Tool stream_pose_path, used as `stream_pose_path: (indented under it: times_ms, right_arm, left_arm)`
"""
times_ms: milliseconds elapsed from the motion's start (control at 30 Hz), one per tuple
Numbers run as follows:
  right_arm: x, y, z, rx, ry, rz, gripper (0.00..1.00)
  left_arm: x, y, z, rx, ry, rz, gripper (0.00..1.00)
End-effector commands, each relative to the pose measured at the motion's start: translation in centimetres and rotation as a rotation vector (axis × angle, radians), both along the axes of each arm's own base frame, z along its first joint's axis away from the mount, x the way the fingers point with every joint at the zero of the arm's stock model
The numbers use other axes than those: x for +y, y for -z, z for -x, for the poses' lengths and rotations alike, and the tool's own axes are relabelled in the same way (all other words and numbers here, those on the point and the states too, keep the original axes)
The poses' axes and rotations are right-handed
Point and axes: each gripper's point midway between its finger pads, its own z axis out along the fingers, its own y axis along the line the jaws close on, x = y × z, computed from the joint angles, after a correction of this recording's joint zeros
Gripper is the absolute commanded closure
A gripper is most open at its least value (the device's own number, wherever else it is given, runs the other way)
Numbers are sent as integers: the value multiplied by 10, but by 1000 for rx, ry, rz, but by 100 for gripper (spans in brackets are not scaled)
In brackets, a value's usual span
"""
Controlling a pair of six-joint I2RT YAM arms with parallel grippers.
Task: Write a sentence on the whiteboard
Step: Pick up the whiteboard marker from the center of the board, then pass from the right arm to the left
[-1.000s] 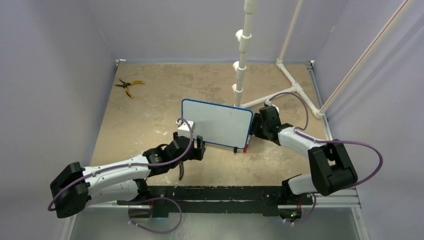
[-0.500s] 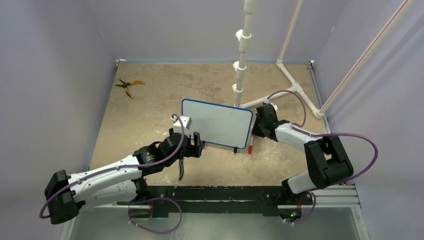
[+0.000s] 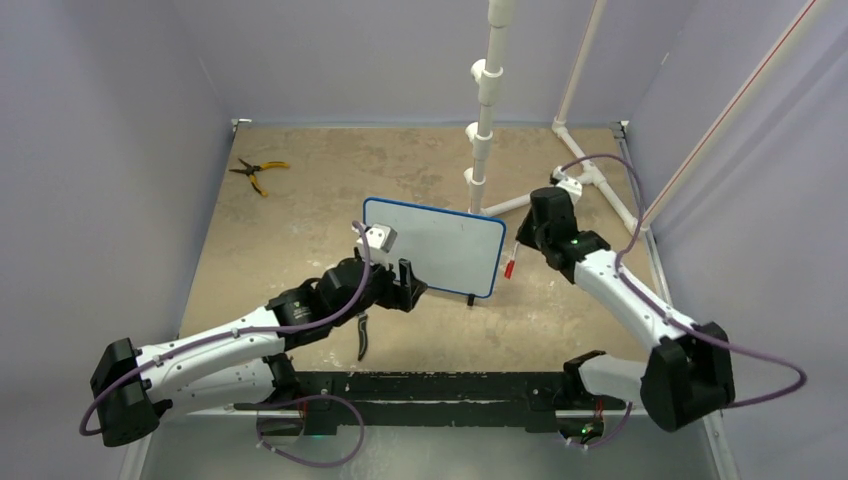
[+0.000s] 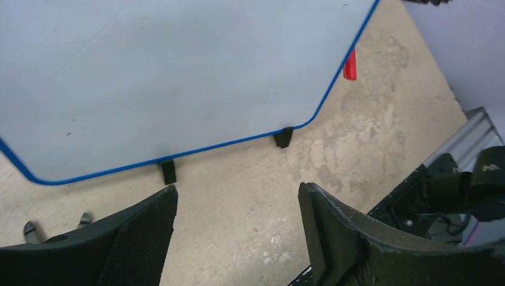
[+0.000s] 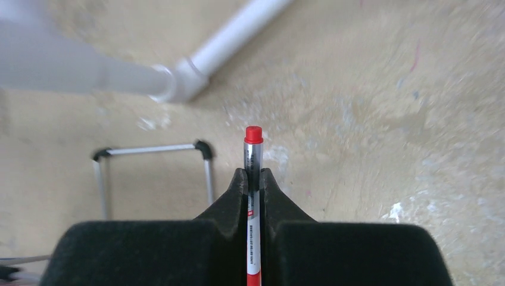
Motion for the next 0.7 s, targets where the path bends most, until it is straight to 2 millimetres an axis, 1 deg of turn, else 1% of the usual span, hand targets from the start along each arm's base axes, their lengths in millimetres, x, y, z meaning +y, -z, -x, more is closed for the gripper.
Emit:
stream_pose_path:
  times_ms: [0,100,200,233,367,400,500,600,667]
  right_arm:
    - [-23,-82,-7,-196,91,37,100]
    - [-26,-130,-2,-310,84,10,100]
    - [-23,-171,2,-409,48,-17,100]
    - [-21,-183,3,-438,13,-12,100]
    - [4,-224,12,-537,-138,-96,100]
    - [11,-233,15,-563,-179,-116,100]
    - [35,-253,28,-634,-330,-190,100]
    - [60,-262,39,-671,-476,-256,100]
    - [73,-265,44,-687,-551,-299,100]
  left_arm:
    - [-38,-63,2,-139,160,149,27]
    - [-57,-79,5,-167,246,171,28]
    - [-75,-103,9,-228,325,243,28]
    - [-81,-112,12,-247,355,273,28]
    - [-100,-140,13,-306,415,357,29]
    - [-106,-148,13,-315,429,373,29]
    - [-124,-158,16,-311,484,425,29]
    - [-138,-166,22,-300,537,508,28]
    - [-148,-164,24,-281,562,543,28]
